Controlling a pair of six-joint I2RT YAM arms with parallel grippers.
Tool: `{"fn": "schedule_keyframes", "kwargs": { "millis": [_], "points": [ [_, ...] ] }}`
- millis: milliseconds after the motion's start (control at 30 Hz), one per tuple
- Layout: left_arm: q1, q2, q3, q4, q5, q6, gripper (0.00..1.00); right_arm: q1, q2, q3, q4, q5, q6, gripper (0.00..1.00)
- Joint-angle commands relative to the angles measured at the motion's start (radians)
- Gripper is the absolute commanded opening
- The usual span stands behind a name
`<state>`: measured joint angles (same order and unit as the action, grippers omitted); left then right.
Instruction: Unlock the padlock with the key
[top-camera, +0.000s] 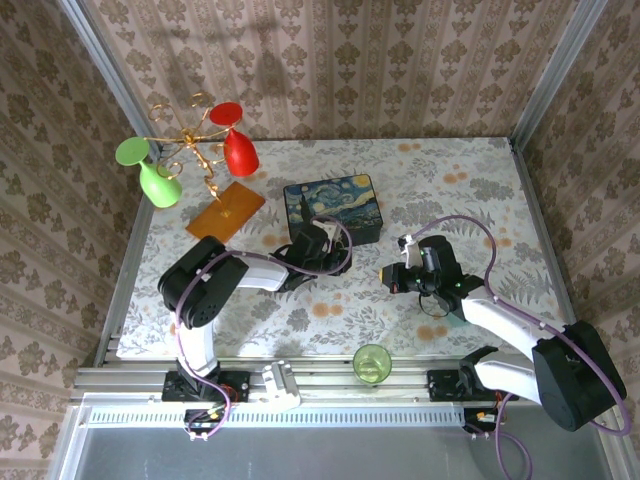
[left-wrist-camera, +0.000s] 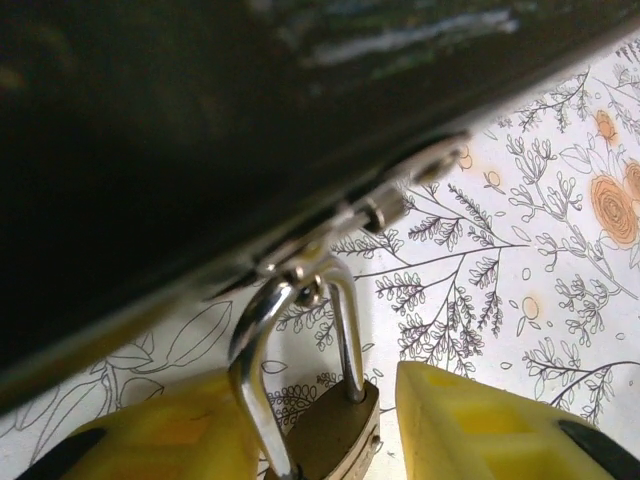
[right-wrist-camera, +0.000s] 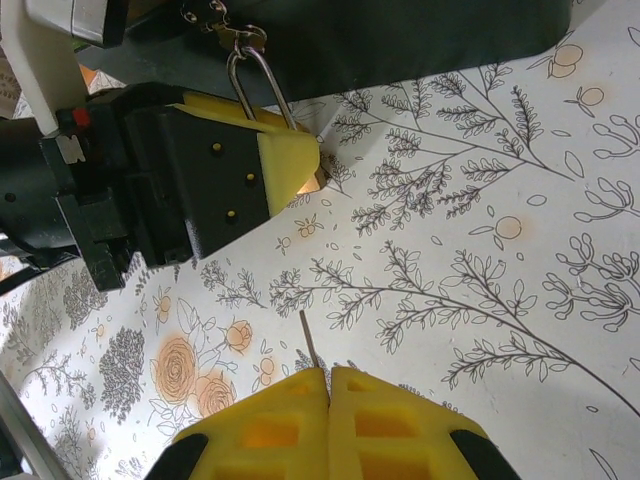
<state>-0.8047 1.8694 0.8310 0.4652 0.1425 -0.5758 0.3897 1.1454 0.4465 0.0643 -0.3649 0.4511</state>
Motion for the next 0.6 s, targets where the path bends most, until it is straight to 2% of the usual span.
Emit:
{"fn": "schedule_keyframes", "kwargs": {
  "millis": [0,100,267,433,567],
  "points": [
    [-0.002,0.005,-0.006,0.032,0.015,-0.022,0.34,-0.006,-0.016,-0.018,0.020,0.030,0.011,0.00],
    [-0.004,0.020,0.010,0.010,0.020,-0.022,0.27,-0.006,-0.009,-0.024,0.033,0.032,0.018,0.00],
    [-0.002,0.043,0.026,0.006,0.035,-0.036,0.21,-0.006,0.028,-0.023,0.073,0.010,0.047,0.00],
    [-0.002,0.045,0.051,-0.049,0.024,-0.027,0.20,-0.006,0.096,0.000,0.088,-0.008,0.073,0.00],
    [-0.003,0.053,0.102,-0.175,0.003,0.007,0.27,-0.006,0.115,0.003,0.099,-0.008,0.087,0.00]
  ]
}}
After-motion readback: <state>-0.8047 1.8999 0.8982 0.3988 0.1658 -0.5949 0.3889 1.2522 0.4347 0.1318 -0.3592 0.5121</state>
